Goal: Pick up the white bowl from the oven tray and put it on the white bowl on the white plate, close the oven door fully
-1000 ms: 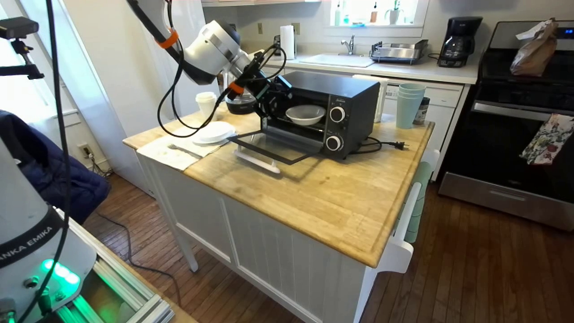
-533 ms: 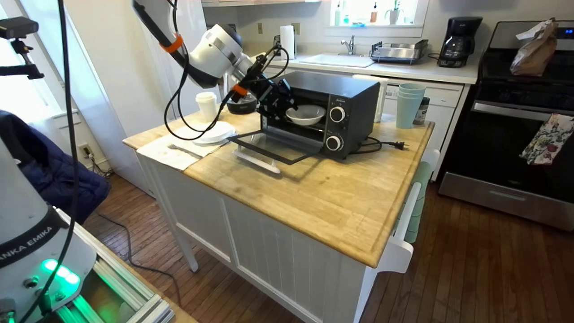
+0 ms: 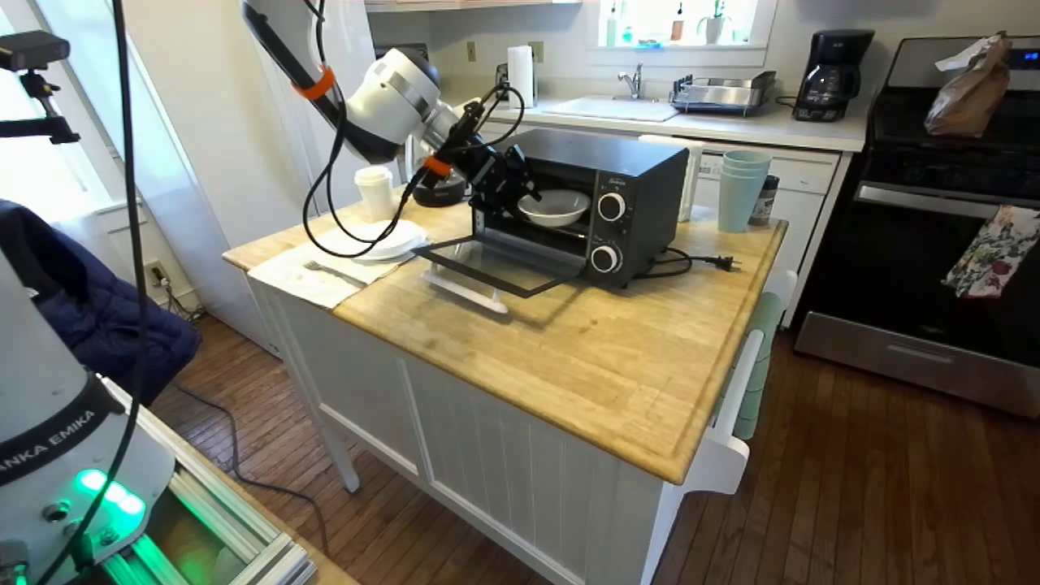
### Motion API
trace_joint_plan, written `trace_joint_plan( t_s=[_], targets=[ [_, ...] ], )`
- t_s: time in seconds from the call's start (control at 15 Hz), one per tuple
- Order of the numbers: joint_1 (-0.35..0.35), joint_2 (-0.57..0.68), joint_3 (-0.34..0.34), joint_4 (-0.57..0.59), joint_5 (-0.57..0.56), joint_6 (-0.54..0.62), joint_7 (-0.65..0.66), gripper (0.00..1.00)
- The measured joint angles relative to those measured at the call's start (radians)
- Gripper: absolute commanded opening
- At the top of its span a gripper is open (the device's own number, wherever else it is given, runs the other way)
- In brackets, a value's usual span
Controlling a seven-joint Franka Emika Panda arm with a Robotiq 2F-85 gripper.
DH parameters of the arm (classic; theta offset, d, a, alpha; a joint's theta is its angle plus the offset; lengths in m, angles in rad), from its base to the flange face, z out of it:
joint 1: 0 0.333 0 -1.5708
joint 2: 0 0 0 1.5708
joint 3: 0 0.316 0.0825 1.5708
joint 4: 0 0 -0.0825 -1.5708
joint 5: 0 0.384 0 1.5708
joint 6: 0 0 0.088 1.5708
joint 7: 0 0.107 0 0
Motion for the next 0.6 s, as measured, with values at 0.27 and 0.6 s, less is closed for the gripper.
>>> trace_joint_plan(
  t_s=[0.27, 0.6],
  targets=[
    [0.000, 0.012, 0.001, 0.003, -0.019, -0.001, 0.005, 0.31],
    [0.000, 0.020, 0.001, 0.009, -0.026, -0.001, 0.005, 0.24]
  ],
)
